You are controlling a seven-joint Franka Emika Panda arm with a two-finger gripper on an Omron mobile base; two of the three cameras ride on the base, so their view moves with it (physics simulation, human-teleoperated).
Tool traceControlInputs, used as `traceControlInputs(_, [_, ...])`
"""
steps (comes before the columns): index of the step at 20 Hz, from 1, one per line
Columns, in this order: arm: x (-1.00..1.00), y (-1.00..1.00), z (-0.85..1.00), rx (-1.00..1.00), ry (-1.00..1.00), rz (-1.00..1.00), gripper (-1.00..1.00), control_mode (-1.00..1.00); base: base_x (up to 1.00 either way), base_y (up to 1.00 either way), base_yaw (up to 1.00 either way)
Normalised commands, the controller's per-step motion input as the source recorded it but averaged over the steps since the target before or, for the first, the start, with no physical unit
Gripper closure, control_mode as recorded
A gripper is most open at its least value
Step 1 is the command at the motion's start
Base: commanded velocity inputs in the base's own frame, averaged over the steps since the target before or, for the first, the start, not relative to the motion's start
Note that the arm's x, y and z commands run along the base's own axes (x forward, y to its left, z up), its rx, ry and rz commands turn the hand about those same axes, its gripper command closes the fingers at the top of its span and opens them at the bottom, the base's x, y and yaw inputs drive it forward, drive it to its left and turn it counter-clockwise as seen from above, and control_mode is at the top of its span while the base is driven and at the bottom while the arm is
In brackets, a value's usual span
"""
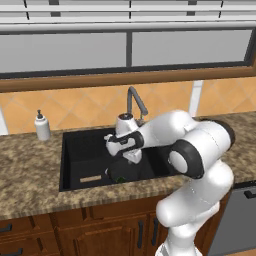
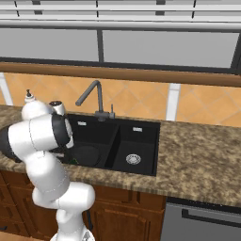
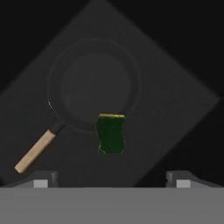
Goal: Pick the pan and sponge and place them into the sink. Then turn on the water.
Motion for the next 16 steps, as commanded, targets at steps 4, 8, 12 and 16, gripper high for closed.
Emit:
traceControlInputs(4, [-0.29,-0.21,1.00,0.00,0.06,0.00,-1.00,-1.00,0.00,0.00,0.00])
traceControlInputs(8, [-0.77,-0.28,0.96,-0.02,0.00,0.06,-1.00,-1.00,0.00,0.00,0.00])
traceControlInputs(12, [-0.38,-0.21,0.72,-0.09,0.00,0.01,-1.00,-1.00,0.00,0.00,0.00])
traceControlInputs(16, [-0.15,-0.26,0.29,-0.09,0.00,0.00,-1.00,-1.00,0.00,0.00,0.00])
